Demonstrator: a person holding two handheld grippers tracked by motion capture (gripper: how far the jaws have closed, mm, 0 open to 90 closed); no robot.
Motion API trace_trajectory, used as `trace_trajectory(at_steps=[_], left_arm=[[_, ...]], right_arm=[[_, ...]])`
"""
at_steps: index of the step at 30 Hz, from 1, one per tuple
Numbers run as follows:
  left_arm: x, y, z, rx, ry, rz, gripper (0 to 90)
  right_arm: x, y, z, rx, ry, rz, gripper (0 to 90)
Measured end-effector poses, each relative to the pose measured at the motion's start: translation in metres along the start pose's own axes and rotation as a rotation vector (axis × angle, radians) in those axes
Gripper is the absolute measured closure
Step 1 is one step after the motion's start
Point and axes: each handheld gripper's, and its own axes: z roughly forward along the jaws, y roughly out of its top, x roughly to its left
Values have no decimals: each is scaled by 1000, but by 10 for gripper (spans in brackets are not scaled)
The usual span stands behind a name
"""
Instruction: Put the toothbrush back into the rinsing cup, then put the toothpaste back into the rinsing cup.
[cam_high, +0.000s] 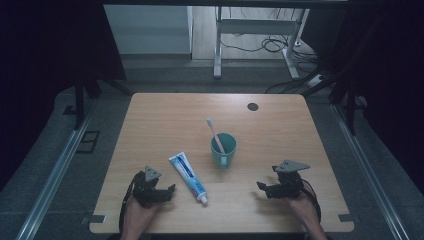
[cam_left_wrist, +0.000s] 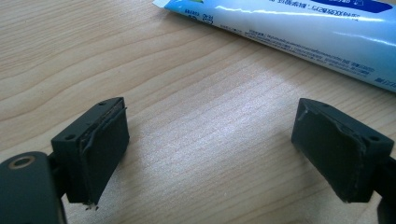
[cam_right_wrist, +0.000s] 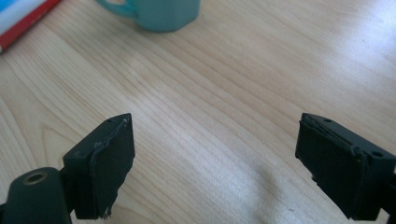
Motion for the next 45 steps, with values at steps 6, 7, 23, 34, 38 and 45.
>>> trace_trajectory(at_steps=[6,7,23,34,38,45], left_arm=[[0,0,0,1,-4,0,106],[0,0,0,1,-3,0,105],[0,5,-3,11,-28,-11,133],[-6,10,-10,-24,-29,45,206],[-8,13,-13,-41,-49,56,293],[-8,18,-16,-47,-98,50,477]], right_arm=[[0,-8,3,5,2,3,120],[-1,-9,4,8,2,6,120],[-5,-20,9,24,-7,9,127],[-5,-21,10,49,-12,2,135],[-5,-21,10,50,-14,5,136],[-5,-21,10,48,-14,8,139]])
